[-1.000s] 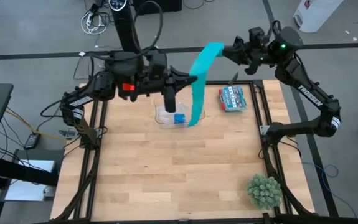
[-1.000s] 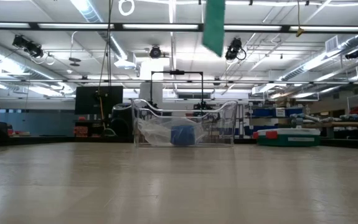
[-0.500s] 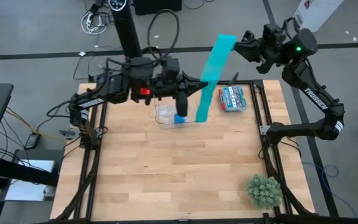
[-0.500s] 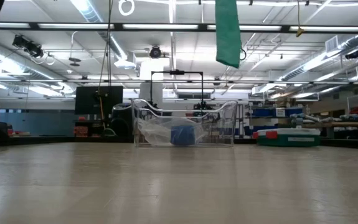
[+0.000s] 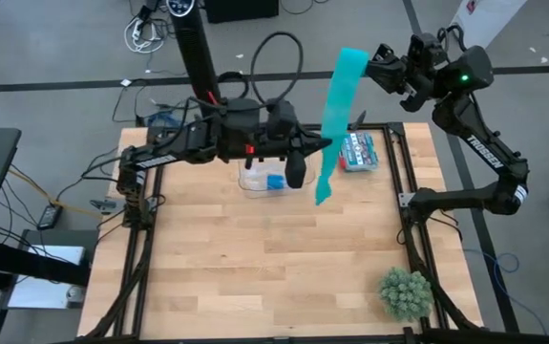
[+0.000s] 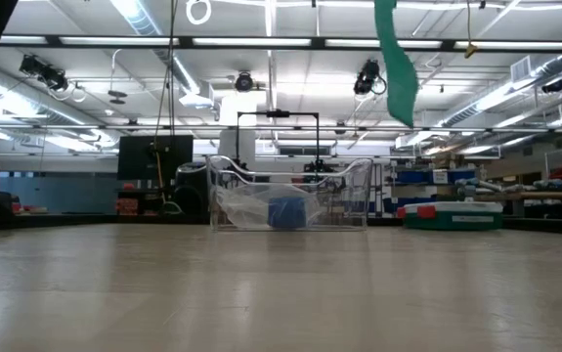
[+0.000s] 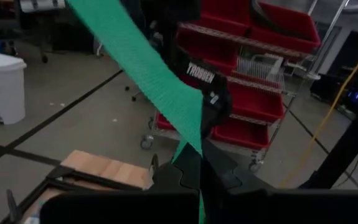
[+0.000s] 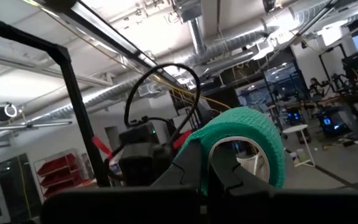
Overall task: Roll bandage
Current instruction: Roll the sky blue bandage
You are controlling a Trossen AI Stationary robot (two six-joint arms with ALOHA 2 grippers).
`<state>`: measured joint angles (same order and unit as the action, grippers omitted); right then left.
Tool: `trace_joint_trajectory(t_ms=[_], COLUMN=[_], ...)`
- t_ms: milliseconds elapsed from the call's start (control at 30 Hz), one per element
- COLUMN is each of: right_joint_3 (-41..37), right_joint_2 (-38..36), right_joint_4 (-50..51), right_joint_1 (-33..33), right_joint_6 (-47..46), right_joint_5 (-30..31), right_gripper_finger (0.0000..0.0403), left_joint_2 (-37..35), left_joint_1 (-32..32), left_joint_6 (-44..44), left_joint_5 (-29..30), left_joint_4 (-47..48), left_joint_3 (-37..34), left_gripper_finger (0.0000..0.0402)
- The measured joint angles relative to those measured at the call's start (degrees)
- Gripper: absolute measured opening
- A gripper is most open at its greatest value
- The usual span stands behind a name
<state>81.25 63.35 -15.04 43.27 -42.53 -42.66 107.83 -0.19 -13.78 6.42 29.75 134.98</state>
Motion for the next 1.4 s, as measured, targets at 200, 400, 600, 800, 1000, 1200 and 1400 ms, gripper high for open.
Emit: trace_joint_trajectory(t_ms=[200,400,600,800,1000,1200,1400], right_joint_3=[0.0,0.0,0.0,0.0,0.0,0.0,0.0], right_joint_2=[0.0,0.0,0.0,0.0,0.0,-0.2,-0.1], right_joint_4=[-0.9,-1.9,-3.0,-5.1,-4.5,-4.3,-4.2], right_joint_1=[-1.4,-2.8,-2.8,-4.5,-6.0,-5.9,-5.2], right_joint_6=[-1.0,-1.8,-4.2,-6.7,-6.4,-5.6,-5.4], right_joint_5=[0.5,1.1,1.1,-0.1,0.1,-0.1,-0.5], right_gripper_finger=[0.0000,0.0000,0.0000,0.0000,0.0000,0.0000,0.0000], left_joint_2=[1.7,2.8,4.5,4.8,5.2,3.9,1.3], left_joint_1=[0.2,0.8,1.5,2.6,3.4,2.3,3.1], left_joint_6=[0.2,2.3,3.1,3.1,2.8,3.7,1.4], left_joint_5=[0.4,0.4,-1.1,0.1,-1.4,-4.7,-4.4], left_joint_4=[-0.8,-3.0,-1.2,0.8,-0.4,-1.7,4.5], left_joint_3=[0.0,0.0,0.0,0.1,0.0,0.0,0.0], left_gripper_finger=[0.0003,0.0003,0.0003,0.0004,0.0004,0.0043,0.0146])
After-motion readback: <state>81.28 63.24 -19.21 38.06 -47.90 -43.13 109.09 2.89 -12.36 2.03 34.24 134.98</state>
